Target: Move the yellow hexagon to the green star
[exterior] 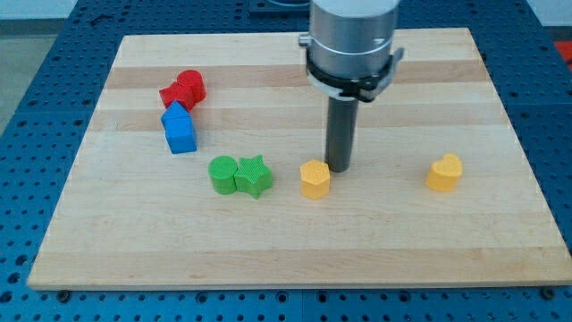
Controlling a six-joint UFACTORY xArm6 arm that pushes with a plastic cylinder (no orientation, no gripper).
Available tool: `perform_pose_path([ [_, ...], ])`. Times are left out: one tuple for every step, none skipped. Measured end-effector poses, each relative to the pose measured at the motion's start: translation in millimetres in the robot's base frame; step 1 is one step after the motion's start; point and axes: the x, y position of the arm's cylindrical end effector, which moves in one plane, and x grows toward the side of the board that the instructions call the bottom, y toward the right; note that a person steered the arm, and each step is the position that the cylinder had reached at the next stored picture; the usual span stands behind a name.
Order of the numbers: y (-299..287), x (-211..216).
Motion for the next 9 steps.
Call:
perform_pose_path([
  [29.7,12.6],
  [24.2,30.5],
  [3.5,33.2],
  [-16.9,33.2],
  [-24.2,33.2],
  [-35.0,33.2],
  [-41.8,33.2],
  [-42.3,33.1],
  [-42.4,30.0],
])
